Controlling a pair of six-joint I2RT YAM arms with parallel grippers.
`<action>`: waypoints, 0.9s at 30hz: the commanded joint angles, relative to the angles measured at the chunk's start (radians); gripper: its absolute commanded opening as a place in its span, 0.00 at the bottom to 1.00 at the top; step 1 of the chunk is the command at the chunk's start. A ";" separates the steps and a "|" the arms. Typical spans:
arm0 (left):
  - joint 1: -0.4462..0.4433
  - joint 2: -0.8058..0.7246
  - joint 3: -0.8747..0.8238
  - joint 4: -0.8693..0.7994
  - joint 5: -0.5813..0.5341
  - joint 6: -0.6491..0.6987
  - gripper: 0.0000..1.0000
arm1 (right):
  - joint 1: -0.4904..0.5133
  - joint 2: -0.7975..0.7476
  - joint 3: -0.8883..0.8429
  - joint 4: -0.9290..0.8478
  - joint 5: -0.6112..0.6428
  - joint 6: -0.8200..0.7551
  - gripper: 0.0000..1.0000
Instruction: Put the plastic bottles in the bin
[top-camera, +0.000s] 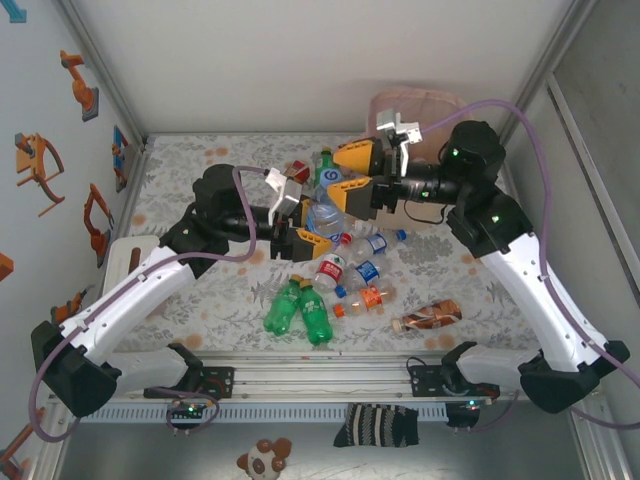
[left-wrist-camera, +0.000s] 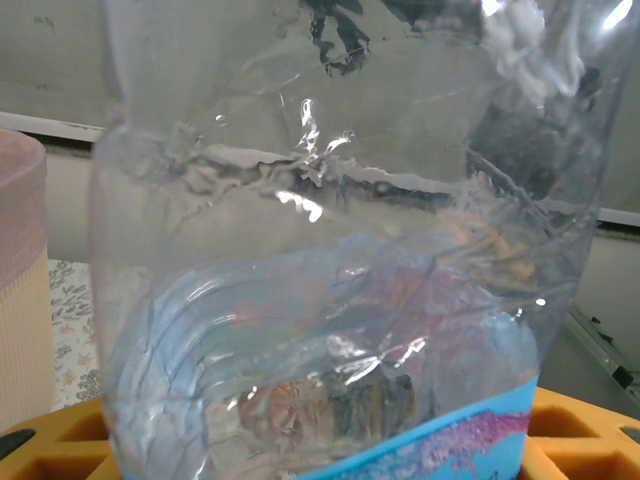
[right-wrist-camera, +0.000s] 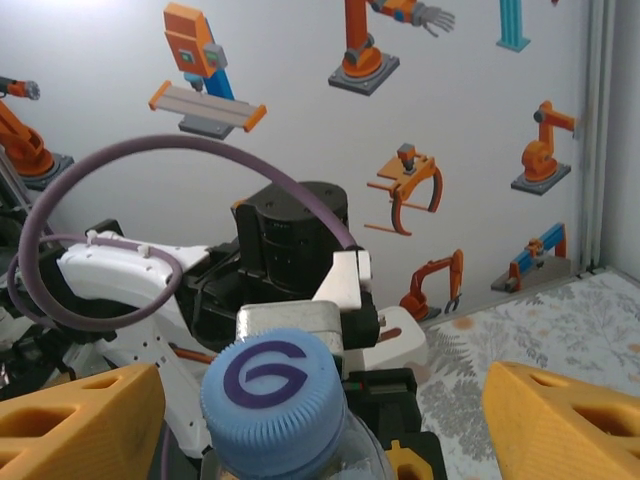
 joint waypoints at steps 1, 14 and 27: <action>-0.009 0.006 0.034 0.027 0.028 -0.012 0.57 | 0.021 0.005 0.039 -0.059 0.029 -0.082 0.79; -0.015 0.022 0.039 0.015 0.028 -0.008 0.57 | 0.032 0.007 0.052 -0.077 0.058 -0.105 0.51; -0.015 -0.020 0.010 -0.022 -0.056 0.042 0.76 | 0.031 0.008 0.110 -0.200 0.244 -0.172 0.38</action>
